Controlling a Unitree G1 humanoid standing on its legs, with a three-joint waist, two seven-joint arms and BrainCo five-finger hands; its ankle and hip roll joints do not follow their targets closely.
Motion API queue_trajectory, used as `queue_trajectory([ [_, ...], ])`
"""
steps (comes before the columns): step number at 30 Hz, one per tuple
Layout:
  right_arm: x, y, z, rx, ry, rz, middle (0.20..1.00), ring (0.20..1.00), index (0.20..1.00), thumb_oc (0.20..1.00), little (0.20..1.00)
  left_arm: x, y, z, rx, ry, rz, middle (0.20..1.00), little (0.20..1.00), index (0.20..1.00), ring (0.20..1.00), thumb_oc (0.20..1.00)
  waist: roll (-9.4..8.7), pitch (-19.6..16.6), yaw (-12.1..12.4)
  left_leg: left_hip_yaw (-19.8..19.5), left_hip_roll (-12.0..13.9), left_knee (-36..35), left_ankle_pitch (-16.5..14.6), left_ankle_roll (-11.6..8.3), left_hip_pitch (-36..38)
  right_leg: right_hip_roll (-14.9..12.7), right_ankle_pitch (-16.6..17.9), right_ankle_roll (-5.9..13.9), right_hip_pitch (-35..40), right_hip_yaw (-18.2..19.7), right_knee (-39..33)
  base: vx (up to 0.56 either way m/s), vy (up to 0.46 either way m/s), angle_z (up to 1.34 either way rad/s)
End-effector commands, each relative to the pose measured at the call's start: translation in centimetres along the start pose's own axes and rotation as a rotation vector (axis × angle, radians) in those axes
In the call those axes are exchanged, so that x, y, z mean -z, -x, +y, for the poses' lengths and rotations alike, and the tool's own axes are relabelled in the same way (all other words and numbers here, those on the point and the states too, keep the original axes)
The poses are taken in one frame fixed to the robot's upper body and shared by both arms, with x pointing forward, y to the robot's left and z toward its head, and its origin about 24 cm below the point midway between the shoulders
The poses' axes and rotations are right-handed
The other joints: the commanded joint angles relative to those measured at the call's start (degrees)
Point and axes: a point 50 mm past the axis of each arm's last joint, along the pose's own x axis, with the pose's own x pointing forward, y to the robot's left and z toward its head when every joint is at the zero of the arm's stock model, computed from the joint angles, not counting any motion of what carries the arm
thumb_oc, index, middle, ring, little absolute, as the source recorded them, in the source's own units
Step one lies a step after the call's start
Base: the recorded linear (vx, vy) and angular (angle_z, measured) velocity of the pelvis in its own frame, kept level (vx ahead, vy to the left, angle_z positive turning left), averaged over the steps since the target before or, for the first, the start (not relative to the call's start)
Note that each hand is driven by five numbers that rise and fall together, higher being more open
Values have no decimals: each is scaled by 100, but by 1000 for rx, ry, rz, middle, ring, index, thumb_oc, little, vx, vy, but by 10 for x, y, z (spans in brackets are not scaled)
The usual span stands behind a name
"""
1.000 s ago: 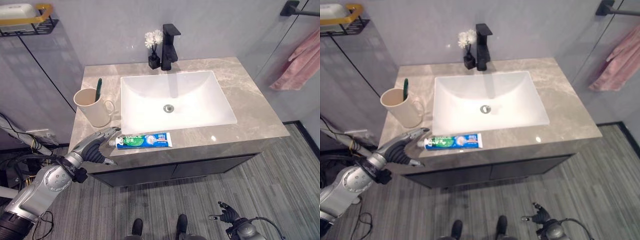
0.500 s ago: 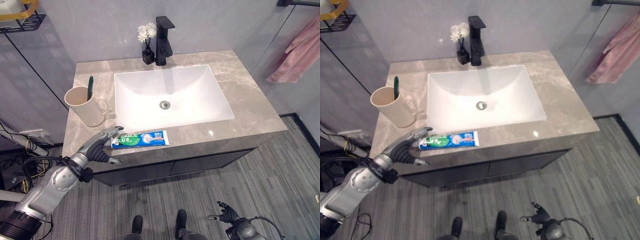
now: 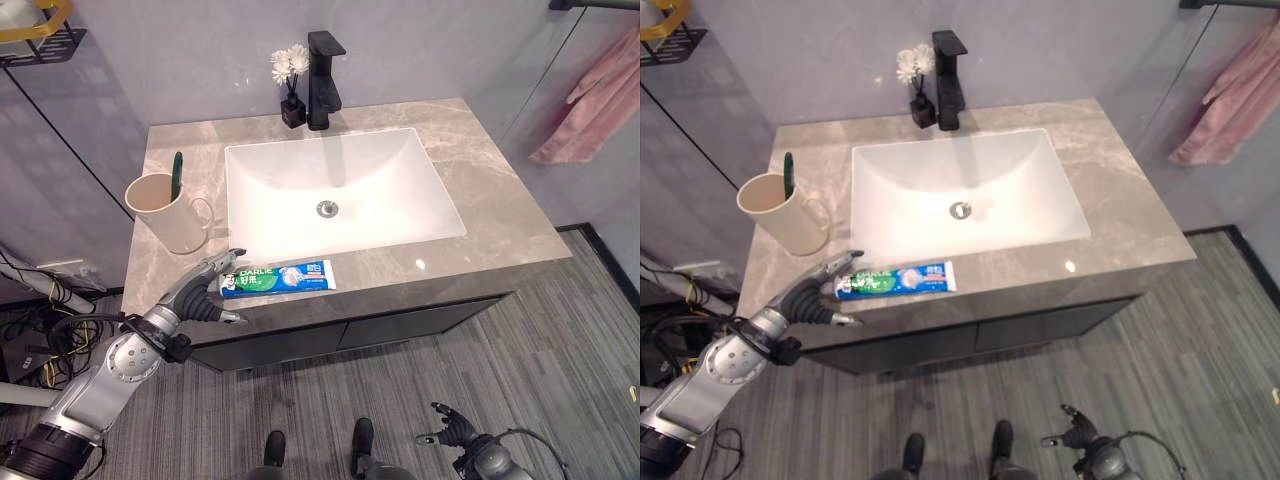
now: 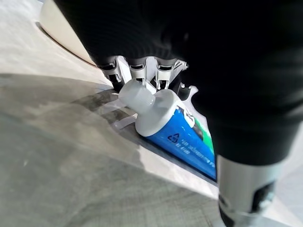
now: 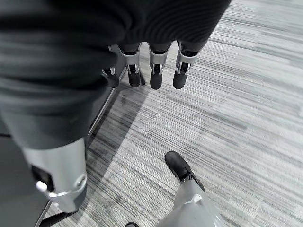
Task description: Put brush and paste in cup on sink, flatten towel.
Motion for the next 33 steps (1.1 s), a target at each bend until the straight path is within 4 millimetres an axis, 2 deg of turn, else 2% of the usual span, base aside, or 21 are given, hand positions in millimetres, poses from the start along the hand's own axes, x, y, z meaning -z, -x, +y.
queue_trajectory([
  [1,-5,0,-13,18,60,-19,1000,1000,1000,1000,1000,-2,-6,-18,62,74,-12,1000,1000,1000,1000,1000,-67,-160,-114,-590,16,3,-7,45,-278,-368,-342,613,240,-73,42,0,0,0],
  [2,-6,0,-13,20,59,-26,1000,1000,1000,1000,1000,-2,-6,-18,61,71,-12,906,906,906,906,906,-66,-163,-118,-591,22,3,-5,45,-281,-368,-347,614,239,-74,42,0,0,0],
  [3,-6,0,-13,20,59,-26,1000,1000,1000,1000,1000,-2,-6,-18,61,71,-12,846,846,846,846,846,-65,-164,-119,-591,22,3,-5,44,-281,-368,-347,614,239,-74,42,0,0,0],
  [4,-6,0,-14,22,57,-28,1000,1000,1000,1000,1000,-1,-5,-19,67,68,-7,680,680,680,680,680,-65,-166,-129,-586,26,3,-4,43,-282,-365,-348,615,240,-74,42,0,0,0],
  [5,-6,1,-15,24,55,-27,1000,1000,1000,1000,1000,-1,-6,-21,75,65,-6,335,335,335,335,335,-70,-179,-136,-581,32,3,-10,43,-286,-364,-354,617,238,-75,42,0,0,0],
  [6,-5,1,-15,27,51,-25,1000,1000,1000,1000,1000,-1,-6,-22,73,62,-4,250,250,250,250,250,-72,-179,-141,-578,35,3,-8,44,-293,-366,-353,618,237,-76,42,0,0,0],
  [7,-5,1,-15,30,48,-27,1000,1000,1000,1000,1000,0,-5,-24,73,64,2,200,200,200,200,200,-75,-180,-141,-578,33,3,-9,47,-295,-364,-355,616,233,-70,42,0,0,0],
  [10,-5,1,-15,37,40,-27,1000,1000,1000,1000,1000,2,-5,-29,84,41,11,200,200,200,200,200,-84,-188,-140,-576,31,3,-15,52,-306,-362,-362,614,221,-59,42,0,0,0],
  [13,0,2,-15,58,26,-10,1000,1000,1000,1000,1000,5,2,-48,157,-9,25,200,200,200,200,200,-89,-194,-127,-571,41,3,-35,66,-282,-356,-385,616,236,-28,42,0,0,0],
  [15,1,2,-15,63,22,-8,1000,1000,1000,1000,1000,6,4,-53,185,-26,29,200,200,200,200,200,-88,-190,-128,-569,42,3,-44,70,-264,-353,-395,618,258,-28,42,0,0,0],
  [21,11,3,-12,74,3,40,1000,1000,1000,1000,1000,7,8,-62,219,-35,34,200,200,200,200,200,-89,-203,-107,-552,55,3,-85,77,-176,-351,-427,617,333,-19,42,0,0,0],
  [23,24,4,-9,83,-28,100,1000,1000,1000,1000,1000,8,10,-63,219,-38,40,200,200,200,200,200,-82,-212,-87,-545,63,3,-105,73,-133,-344,-442,614,380,-28,42,0,0,0],
  [25,35,6,-8,100,-77,158,1000,1000,1000,1000,1000,7,10,-59,199,-50,33,200,200,200,200,200,-74,-224,-64,-538,62,3,-114,74,-103,-340,-455,610,407,-36,42,0,0,0],
  [26,50,10,-9,138,-171,235,1000,1000,1000,1000,1000,4,11,-53,176,-66,18,200,200,200,200,200,-67,-267,-45,-541,72,3,-123,72,-76,-349,-467,609,442,-46,42,0,0,0],
  [28,56,12,-9,160,-220,269,1000,1000,1000,1000,1000,1,11,-47,160,-89,3,200,200,200,200,200,-71,-279,-25,-539,83,3,-135,70,-43,-347,-480,608,483,-51,42,0,0,0],
  [33,75,21,-27,342,-547,344,1000,1000,1000,1000,1000,-8,9,-17,17,-205,-49,200,200,200,200,200,-84,-392,-9,-560,114,3,-204,39,104,-344,-569,591,665,-100,42,0,-7,0],
])
